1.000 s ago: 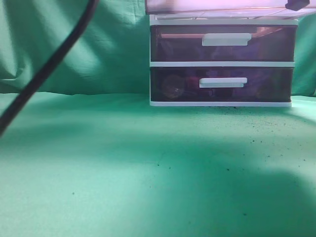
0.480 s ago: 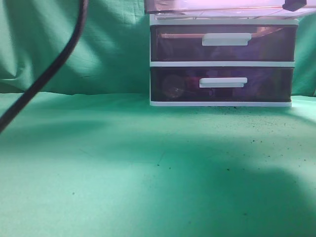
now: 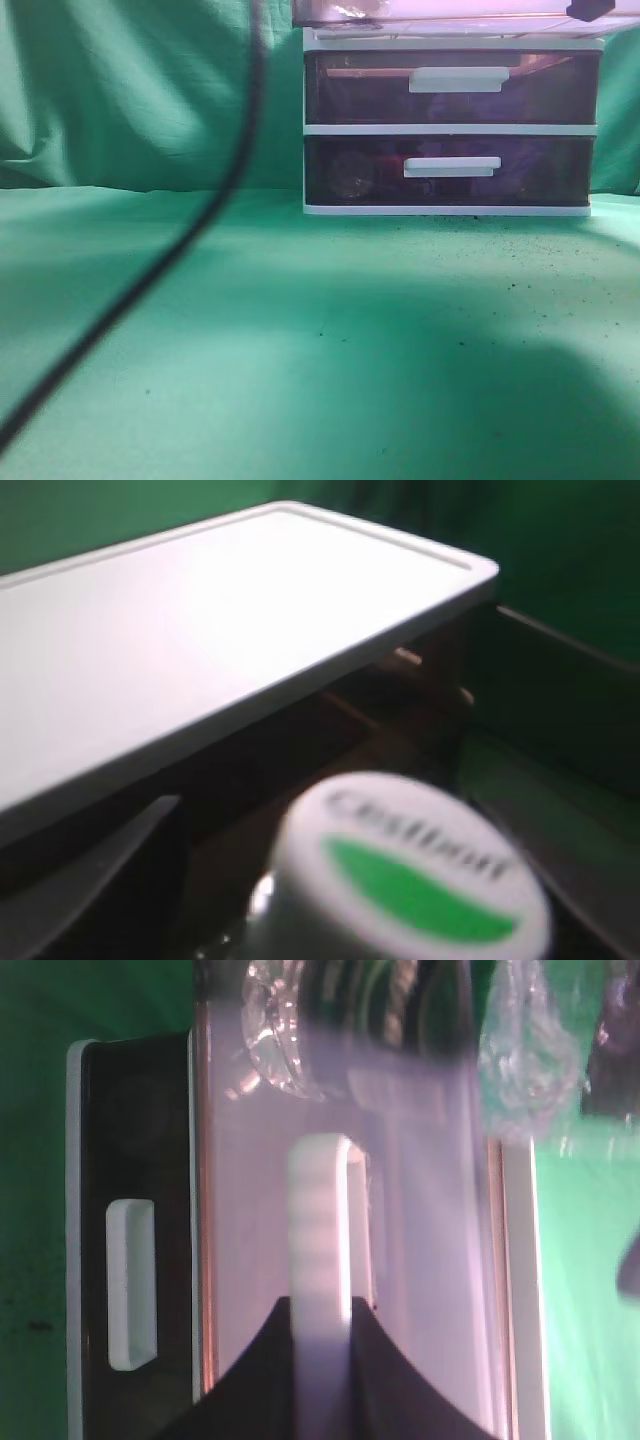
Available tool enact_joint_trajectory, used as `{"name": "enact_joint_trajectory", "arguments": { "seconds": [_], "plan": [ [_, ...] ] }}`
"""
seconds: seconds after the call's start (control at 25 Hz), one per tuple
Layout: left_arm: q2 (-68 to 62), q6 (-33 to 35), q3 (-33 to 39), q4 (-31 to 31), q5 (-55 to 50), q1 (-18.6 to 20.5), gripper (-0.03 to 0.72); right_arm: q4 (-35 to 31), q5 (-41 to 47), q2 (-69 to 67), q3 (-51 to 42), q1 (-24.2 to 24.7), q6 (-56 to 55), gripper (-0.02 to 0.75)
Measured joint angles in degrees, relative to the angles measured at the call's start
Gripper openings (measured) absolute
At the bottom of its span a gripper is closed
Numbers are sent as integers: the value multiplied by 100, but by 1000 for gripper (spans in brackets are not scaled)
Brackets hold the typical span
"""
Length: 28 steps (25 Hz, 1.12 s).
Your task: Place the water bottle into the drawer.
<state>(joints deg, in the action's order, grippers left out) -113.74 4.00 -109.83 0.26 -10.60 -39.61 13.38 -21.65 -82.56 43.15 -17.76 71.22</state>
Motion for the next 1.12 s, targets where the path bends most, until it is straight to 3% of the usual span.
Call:
{"name": "enact_joint_trajectory", "arguments": {
  "seconds": [0.28, 0.48, 0.6, 0.72, 0.8, 0.88, 0.96, 1.12],
  "plan": [
    [-556, -64, 0, 61, 2123, -432, 523, 34, -11, 0, 0, 0, -247, 84],
    [-586, -281, -12, 524, 2343, -414, 523, 33, 26, -9, 0, 0, -262, 84],
    [-339, -294, -13, 985, 1060, -414, 523, 43, 30, -9, 0, 0, -262, 84],
    [70, -284, -3, 1257, -654, -425, 349, 43, -32, -9, 0, 0, -243, 84],
    [421, -284, -3, 1440, -1580, -425, 167, 21, -91, -32, 11, 0, -214, 84],
    [873, -284, -3, 1576, -2330, -425, 63, 21, -65, -37, 96, -9, -63, 84],
    [1324, -284, -3, 1667, -2919, -425, 0, -4, 52, -58, 232, -9, 38, 84],
    [2238, -457, -14, 1748, -4291, -425, 0, -45, 349, -242, 736, 137, 218, 84]
  ]
}}
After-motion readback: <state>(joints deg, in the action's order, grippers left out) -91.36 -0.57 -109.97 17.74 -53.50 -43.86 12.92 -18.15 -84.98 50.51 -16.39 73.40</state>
